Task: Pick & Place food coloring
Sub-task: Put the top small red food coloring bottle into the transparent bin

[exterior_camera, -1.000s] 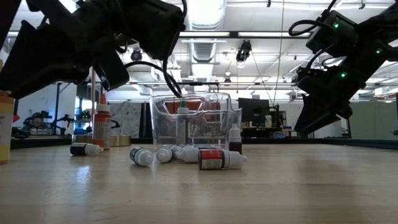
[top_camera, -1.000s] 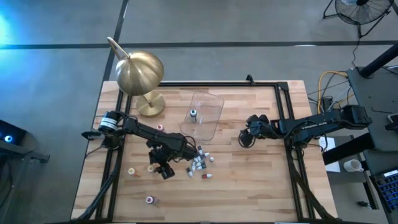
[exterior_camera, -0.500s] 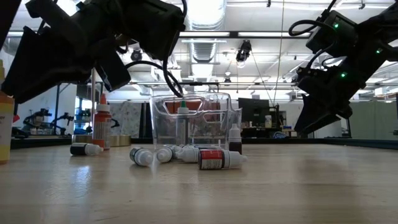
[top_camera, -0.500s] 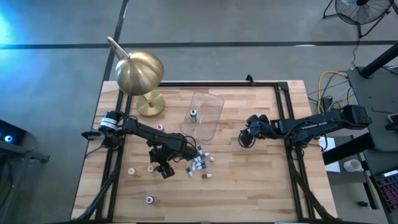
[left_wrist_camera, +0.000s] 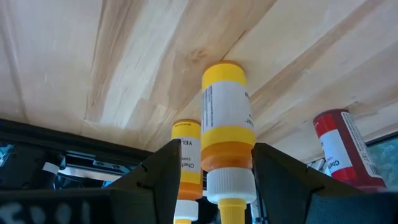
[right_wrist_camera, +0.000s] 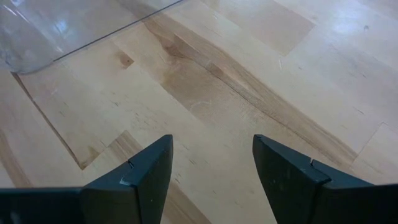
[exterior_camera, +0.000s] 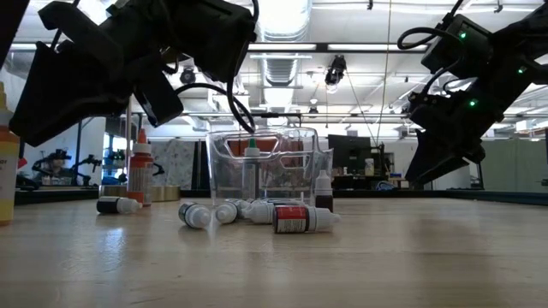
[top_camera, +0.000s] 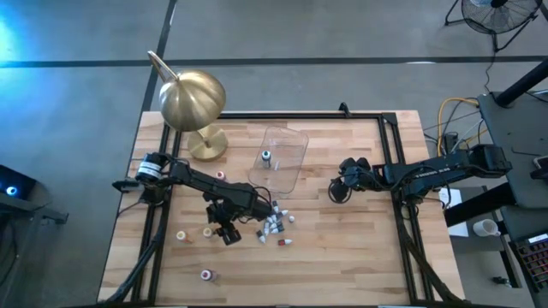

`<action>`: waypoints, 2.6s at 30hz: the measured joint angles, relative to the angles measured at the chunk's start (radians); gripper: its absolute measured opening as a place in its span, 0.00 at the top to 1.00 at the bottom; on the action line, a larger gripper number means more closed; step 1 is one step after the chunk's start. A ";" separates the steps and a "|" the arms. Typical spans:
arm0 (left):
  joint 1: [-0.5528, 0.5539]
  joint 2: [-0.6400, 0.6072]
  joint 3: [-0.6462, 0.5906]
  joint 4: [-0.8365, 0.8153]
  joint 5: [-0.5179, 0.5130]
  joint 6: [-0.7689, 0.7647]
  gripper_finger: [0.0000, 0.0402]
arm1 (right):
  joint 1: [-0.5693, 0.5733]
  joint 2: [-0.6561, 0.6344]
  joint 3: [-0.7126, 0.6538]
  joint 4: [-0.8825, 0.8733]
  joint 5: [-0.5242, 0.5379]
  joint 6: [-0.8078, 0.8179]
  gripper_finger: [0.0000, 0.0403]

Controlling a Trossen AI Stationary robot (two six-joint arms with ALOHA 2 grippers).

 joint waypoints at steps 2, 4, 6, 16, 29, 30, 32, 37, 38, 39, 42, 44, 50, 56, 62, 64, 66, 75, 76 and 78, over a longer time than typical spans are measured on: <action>0.000 0.000 0.000 0.000 0.000 0.002 0.58 | 0.000 0.000 0.000 0.000 0.000 -0.002 0.47; 0.000 0.000 0.000 0.001 0.000 0.002 0.58 | 0.000 0.000 0.000 0.000 0.000 -0.004 0.47; 0.000 0.000 0.000 0.001 0.000 0.002 0.58 | 0.000 0.000 0.000 0.000 0.000 -0.004 0.47; 0.002 0.000 0.000 0.008 -0.081 0.006 0.58 | 0.000 0.000 0.000 0.000 0.000 -0.005 0.47; 0.002 0.000 0.000 0.031 -0.329 0.039 0.58 | 0.000 0.000 0.000 0.000 0.000 -0.007 0.47; 0.003 0.000 0.000 0.038 -0.359 0.051 0.58 | 0.000 0.000 0.000 0.000 0.000 -0.007 0.47; 0.003 0.000 -0.001 0.060 -0.413 0.070 0.58 | 0.000 0.000 0.000 0.000 0.000 -0.007 0.47; 0.003 0.000 -0.010 0.135 -0.527 0.112 0.58 | 0.000 0.000 0.000 0.000 0.000 -0.007 0.47; 0.004 -0.001 -0.014 0.153 -0.557 0.113 0.58 | 0.000 0.000 0.000 0.000 0.000 -0.007 0.47; 0.005 -0.001 -0.020 0.168 -0.589 0.114 0.58 | 0.000 0.000 0.000 -0.001 0.000 -0.007 0.47; 0.006 -0.004 -0.040 0.212 -0.657 0.114 0.58 | 0.000 0.000 0.000 -0.001 0.000 -0.007 0.47; 0.006 -0.013 -0.058 0.261 -0.664 0.108 0.58 | 0.000 0.000 0.000 -0.001 0.000 -0.007 0.47; 0.004 -0.061 -0.117 0.424 -0.675 0.084 0.58 | 0.000 0.000 0.000 -0.002 0.000 -0.007 0.47; 0.003 -0.161 -0.189 0.580 -0.693 0.121 0.58 | 0.000 0.000 0.000 -0.003 0.000 -0.007 0.47; 0.003 -0.264 -0.257 0.622 -0.690 0.113 0.58 | 0.000 0.000 -0.001 -0.003 0.000 -0.008 0.47; 0.003 -0.293 -0.282 0.619 -0.688 0.094 0.58 | 0.000 0.000 -0.001 -0.003 0.000 -0.008 0.47; 0.003 -0.323 -0.300 0.620 -0.687 0.064 0.58 | 0.000 0.000 -0.004 -0.002 0.000 -0.008 0.47; 0.006 -0.418 -0.317 0.622 -0.591 -0.002 0.58 | -0.001 0.000 -0.013 0.000 0.058 -0.008 0.47; 0.007 -0.424 -0.317 0.622 -0.592 -0.006 0.58 | -0.002 0.000 -0.013 0.000 0.070 -0.008 0.47; 0.009 -0.434 -0.317 0.623 -0.593 -0.030 0.58 | -0.003 0.000 -0.013 0.002 0.091 -0.008 0.47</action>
